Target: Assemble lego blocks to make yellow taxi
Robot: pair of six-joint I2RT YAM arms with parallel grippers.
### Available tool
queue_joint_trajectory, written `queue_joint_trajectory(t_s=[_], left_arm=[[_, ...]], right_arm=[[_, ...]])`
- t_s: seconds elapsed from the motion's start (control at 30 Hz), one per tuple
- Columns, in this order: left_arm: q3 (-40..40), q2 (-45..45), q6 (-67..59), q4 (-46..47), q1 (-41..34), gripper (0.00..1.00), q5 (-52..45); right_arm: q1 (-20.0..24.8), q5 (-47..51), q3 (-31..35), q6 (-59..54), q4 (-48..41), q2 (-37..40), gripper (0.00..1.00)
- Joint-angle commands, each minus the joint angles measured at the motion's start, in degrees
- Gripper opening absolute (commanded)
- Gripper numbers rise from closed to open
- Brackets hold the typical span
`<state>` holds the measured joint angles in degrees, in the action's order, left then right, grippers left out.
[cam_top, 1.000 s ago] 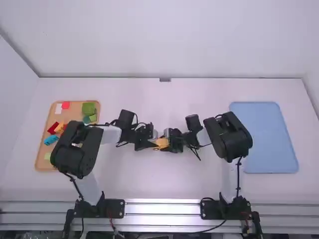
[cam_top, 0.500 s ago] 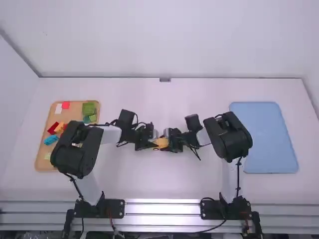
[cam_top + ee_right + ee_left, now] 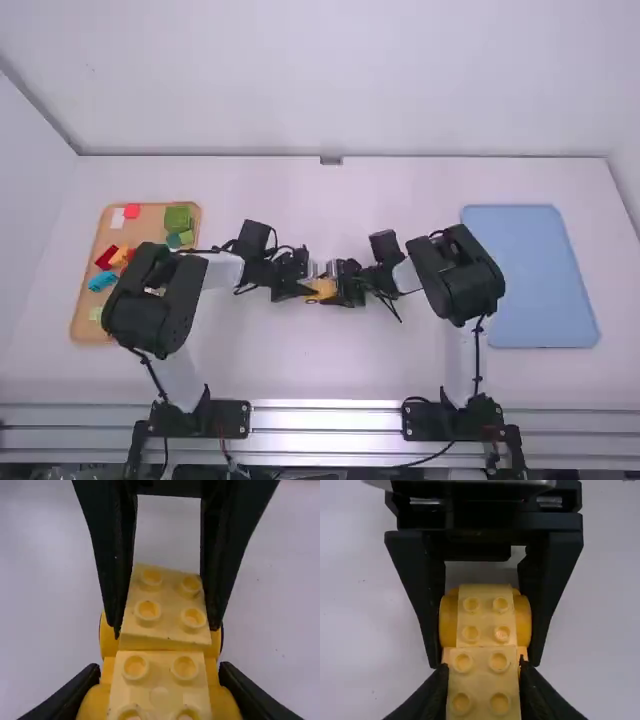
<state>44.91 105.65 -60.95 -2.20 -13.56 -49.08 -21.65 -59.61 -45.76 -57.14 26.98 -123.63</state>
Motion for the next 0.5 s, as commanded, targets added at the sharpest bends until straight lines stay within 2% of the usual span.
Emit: queue_joint_trajectory(t_s=[0.0,0.1,0.17,0.2,0.23,0.27,0.3,0.37,0.47], left_arm=[[1.2,0.7,-0.2,-0.2,-0.3,0.26,0.5],[1.2,0.7,-0.4,-0.2,-0.4,0.19,0.5],[1.2,0.7,-0.4,-0.2,-0.3,0.20,0.5],[1.2,0.7,-0.4,-0.2,-0.3,0.25,0.5],[1.2,0.7,-0.2,-0.1,-0.4,0.39,0.5],[1.2,0.7,0.0,0.1,-0.3,0.49,0.5],[1.2,0.7,0.0,0.2,-0.3,0.54,0.5],[1.2,0.7,0.0,0.0,-0.3,0.61,-0.8],[1.4,0.2,0.0,-1.3,-0.3,0.62,-3.9]], right_arm=[[-0.4,-0.4,0.0,-1.2,-0.4,-0.9,0.28],[-0.4,-0.4,0.0,-1.2,-0.4,-0.8,0.28],[-0.5,-0.4,0.0,-1.2,-0.4,-0.9,0.28],[-0.5,-0.4,0.0,-1.2,-0.4,-0.8,0.28],[-0.5,-0.4,0.0,-1.2,-0.4,-0.8,0.28],[-0.5,-0.4,0.0,-1.2,-0.3,-0.9,0.28],[-0.5,-0.4,0.0,-1.2,-0.3,-0.9,0.28],[-0.5,-0.3,0.0,-1.2,-0.3,-0.8,0.29],[-0.4,-0.3,0.0,-1.2,-0.5,-0.9,0.29]])
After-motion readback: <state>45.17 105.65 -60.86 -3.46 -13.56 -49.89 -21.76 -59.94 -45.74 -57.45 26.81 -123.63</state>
